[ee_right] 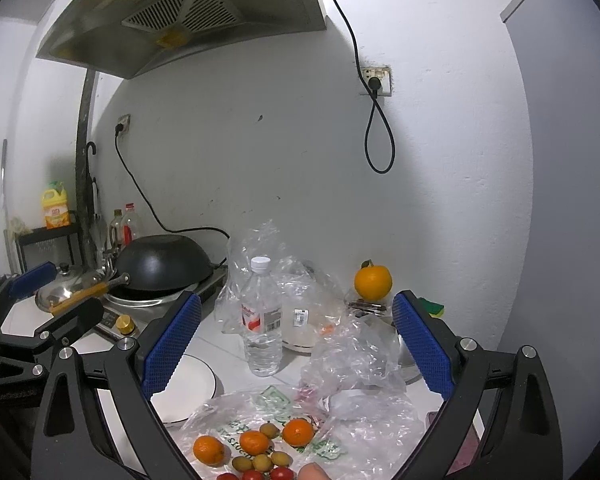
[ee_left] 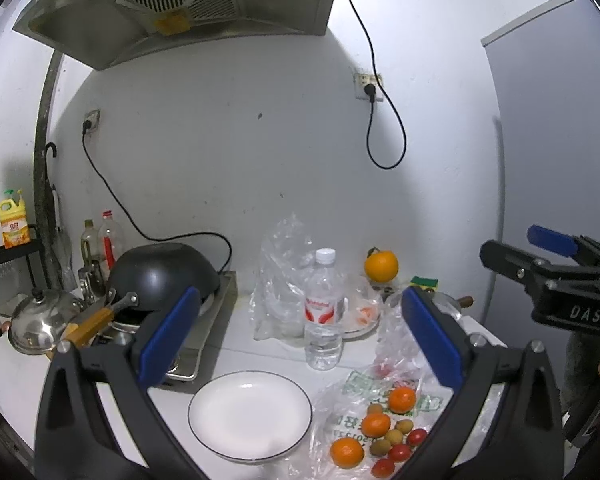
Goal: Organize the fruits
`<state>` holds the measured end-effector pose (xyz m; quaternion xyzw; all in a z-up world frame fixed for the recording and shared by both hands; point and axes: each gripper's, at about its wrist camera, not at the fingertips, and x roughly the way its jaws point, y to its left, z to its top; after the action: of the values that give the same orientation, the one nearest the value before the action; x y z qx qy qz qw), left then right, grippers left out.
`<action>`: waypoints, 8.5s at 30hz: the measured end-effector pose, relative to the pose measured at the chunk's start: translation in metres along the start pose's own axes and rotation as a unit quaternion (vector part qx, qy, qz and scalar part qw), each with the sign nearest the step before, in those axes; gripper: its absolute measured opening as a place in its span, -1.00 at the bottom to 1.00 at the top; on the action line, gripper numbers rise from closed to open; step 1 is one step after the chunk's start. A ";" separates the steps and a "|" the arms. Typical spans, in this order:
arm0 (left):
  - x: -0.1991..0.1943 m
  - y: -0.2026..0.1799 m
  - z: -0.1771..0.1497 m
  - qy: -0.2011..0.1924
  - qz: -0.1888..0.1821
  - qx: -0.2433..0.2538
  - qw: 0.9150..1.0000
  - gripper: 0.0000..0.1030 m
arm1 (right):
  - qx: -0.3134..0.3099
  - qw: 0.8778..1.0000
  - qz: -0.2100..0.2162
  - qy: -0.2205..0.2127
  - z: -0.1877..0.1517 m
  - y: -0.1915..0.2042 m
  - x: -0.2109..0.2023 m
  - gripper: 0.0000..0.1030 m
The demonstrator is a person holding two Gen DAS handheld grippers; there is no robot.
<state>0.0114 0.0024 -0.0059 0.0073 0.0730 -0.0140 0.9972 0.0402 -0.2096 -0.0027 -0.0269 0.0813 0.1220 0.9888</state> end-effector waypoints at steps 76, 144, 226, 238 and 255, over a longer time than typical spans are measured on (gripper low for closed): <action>0.081 -0.041 -0.108 0.180 -0.037 0.081 0.980 0.72 | 0.019 0.984 0.061 0.168 -0.086 -0.034 0.077 0.73; 0.088 0.031 -0.130 0.238 -0.070 0.069 0.966 -0.16 | -0.023 0.961 0.126 0.245 -0.092 0.060 0.119 -0.18; 0.086 -0.041 -0.143 0.251 -0.091 0.075 0.961 0.17 | 0.017 0.956 0.083 0.281 -0.149 -0.005 0.061 -0.61; 0.088 -0.070 -0.172 0.290 -0.096 0.093 0.948 0.17 | 0.025 0.942 0.126 0.309 -0.182 -0.014 0.079 -0.41; 0.100 -0.088 -0.201 0.351 -0.127 0.089 0.923 -0.18 | 0.024 0.931 0.152 0.331 -0.194 -0.016 0.098 -0.27</action>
<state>0.0791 -0.0846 -0.2201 0.0908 0.4170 -0.1437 0.8929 0.1076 -0.2160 -0.2097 -0.0289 0.4096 0.2531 0.8760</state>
